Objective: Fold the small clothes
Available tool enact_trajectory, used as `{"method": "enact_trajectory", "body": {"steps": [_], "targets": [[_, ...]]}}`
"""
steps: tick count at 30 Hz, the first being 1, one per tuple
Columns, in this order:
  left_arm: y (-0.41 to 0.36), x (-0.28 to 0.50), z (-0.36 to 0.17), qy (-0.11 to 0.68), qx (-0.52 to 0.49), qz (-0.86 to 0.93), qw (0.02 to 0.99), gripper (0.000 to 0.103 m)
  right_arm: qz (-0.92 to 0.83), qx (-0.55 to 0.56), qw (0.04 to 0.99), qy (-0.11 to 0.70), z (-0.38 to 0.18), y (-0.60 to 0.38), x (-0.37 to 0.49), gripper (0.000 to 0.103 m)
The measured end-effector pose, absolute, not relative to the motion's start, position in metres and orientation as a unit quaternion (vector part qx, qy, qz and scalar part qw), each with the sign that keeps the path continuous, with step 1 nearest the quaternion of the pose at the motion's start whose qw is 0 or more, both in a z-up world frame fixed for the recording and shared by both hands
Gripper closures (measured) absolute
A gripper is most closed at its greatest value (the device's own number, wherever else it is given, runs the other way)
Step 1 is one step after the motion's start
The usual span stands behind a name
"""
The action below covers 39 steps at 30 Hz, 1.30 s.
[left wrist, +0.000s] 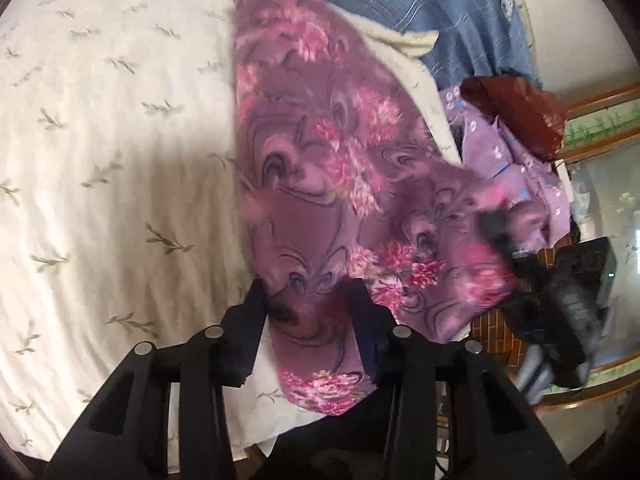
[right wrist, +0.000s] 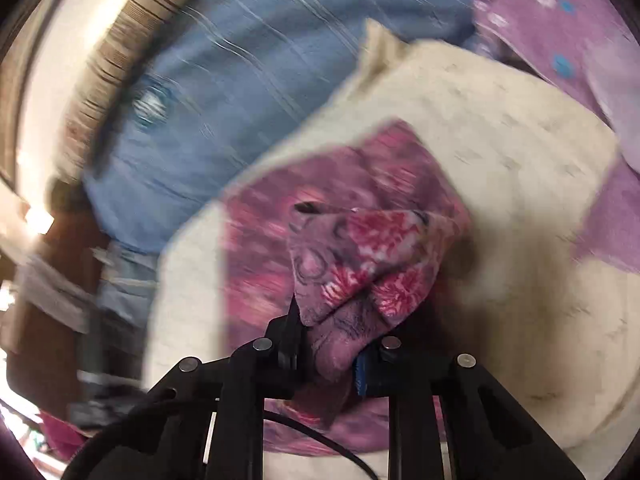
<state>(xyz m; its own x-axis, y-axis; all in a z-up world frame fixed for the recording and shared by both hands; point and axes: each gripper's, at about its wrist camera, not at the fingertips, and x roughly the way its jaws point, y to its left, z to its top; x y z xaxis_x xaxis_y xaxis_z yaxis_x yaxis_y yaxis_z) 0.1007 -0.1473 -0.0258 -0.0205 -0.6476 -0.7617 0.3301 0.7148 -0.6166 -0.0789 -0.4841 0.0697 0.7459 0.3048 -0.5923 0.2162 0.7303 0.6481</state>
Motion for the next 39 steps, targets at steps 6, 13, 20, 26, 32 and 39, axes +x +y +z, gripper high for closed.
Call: {"method": "enact_trajectory", "body": {"steps": [6, 13, 20, 26, 32, 39], "targets": [[-0.107, 0.1, 0.003, 0.571, -0.109, -0.348, 0.735, 0.076, 0.156, 0.567, 0.755, 0.288, 0.058, -0.5, -0.093, 0.089], [-0.101, 0.105, -0.018, 0.597, -0.088, -0.337, 0.723, 0.074, 0.056, 0.576, 0.712, 0.397, -0.038, -0.525, -0.111, 0.077], [-0.128, 0.13, 0.01, 0.56, -0.073, -0.33, 0.756, 0.036, 0.024, 0.38, 0.874, 0.303, 0.082, -0.549, -0.108, 0.061], [-0.167, 0.172, -0.002, 0.577, -0.055, -0.275, 0.767, 0.036, 0.068, 0.341, 0.87, 0.349, 0.081, -0.54, 0.015, 0.042], [-0.179, 0.191, -0.026, 0.602, -0.063, -0.256, 0.754, 0.036, 0.058, 0.329, 0.829, 0.448, 0.019, -0.526, 0.138, 0.078], [-0.195, 0.19, -0.015, 0.574, -0.052, -0.246, 0.779, 0.027, 0.066, 0.235, 0.889, 0.388, 0.073, -0.528, 0.151, 0.098]]}}
